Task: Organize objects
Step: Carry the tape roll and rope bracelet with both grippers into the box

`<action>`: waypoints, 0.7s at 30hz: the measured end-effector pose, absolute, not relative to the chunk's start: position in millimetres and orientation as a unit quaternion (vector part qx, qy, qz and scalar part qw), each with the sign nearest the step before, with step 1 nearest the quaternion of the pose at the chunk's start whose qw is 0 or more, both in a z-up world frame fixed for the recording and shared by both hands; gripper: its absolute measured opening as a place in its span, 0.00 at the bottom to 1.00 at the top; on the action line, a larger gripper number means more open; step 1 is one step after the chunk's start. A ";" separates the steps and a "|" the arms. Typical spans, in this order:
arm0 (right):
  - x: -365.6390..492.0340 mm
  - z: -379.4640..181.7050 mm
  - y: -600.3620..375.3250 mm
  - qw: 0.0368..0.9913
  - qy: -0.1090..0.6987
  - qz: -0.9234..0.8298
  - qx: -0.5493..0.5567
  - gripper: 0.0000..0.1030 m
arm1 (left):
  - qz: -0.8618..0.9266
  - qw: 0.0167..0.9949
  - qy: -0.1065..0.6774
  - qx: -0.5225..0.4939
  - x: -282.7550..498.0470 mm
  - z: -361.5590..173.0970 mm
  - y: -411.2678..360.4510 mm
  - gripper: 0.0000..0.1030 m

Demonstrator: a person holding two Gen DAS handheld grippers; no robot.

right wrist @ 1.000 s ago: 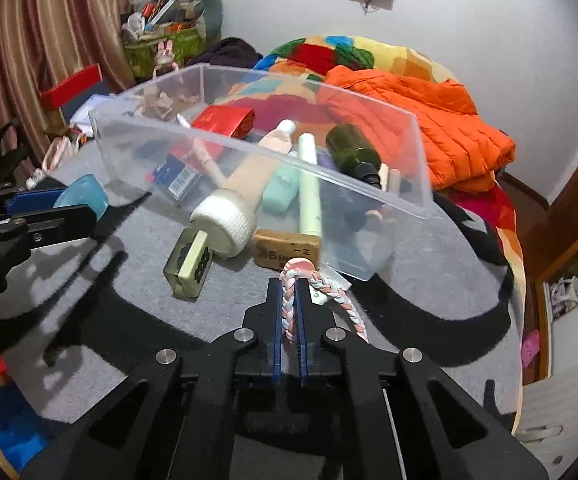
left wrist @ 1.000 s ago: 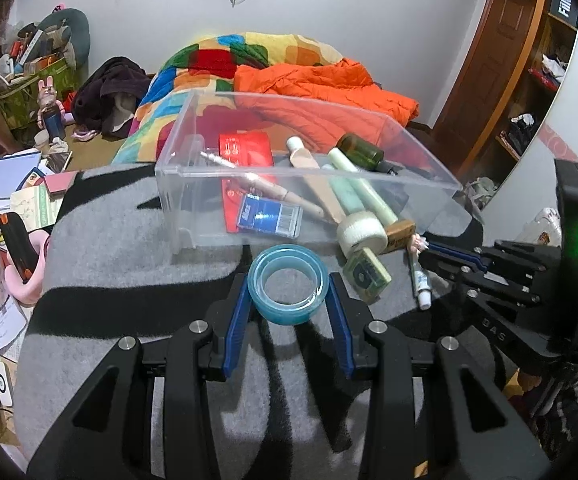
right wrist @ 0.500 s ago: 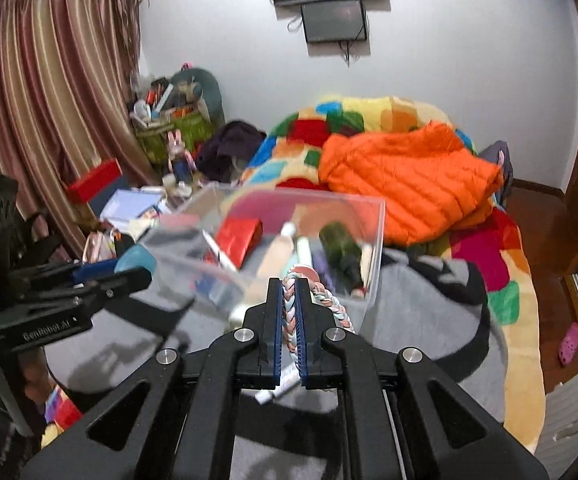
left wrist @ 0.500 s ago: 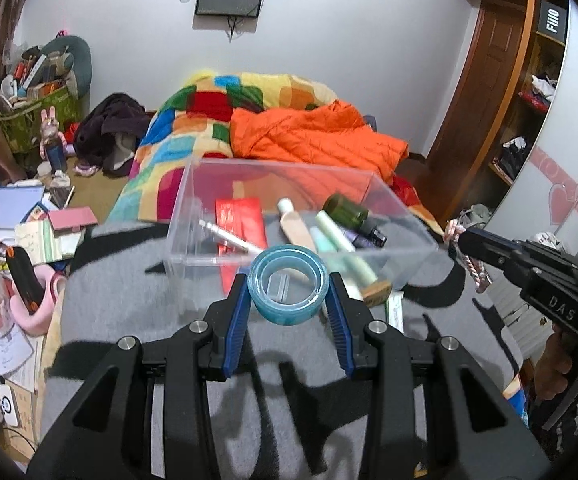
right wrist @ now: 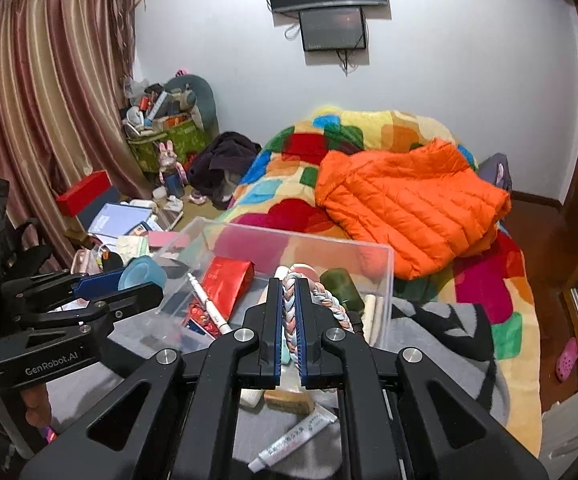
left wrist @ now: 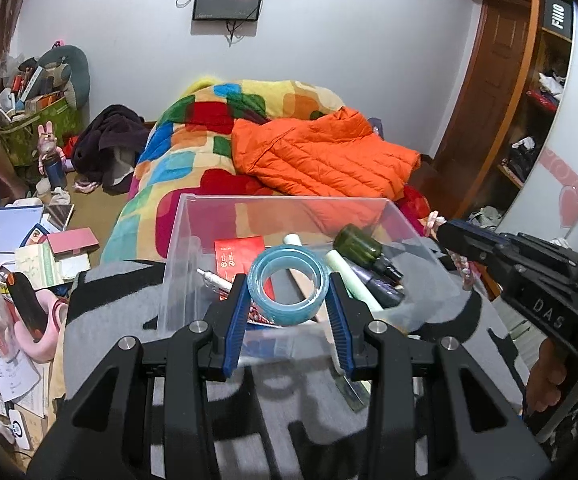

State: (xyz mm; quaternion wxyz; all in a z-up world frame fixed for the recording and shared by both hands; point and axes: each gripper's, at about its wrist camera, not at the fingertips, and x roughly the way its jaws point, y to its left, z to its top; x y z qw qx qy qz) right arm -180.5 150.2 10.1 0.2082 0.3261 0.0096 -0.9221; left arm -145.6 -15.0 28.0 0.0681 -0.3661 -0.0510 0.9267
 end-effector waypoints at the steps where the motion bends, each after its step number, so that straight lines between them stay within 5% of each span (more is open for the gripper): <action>1: -184.0 6.9 149.5 0.208 0.010 -0.921 0.330 0.05 | 0.926 0.067 -0.051 -0.369 -149.9 25.5 -15.5 0.37; 21: -227.7 -48.6 124.9 0.195 0.043 -0.891 0.407 0.10 | 0.906 0.057 -0.038 -0.418 -192.9 -19.0 -8.7 0.38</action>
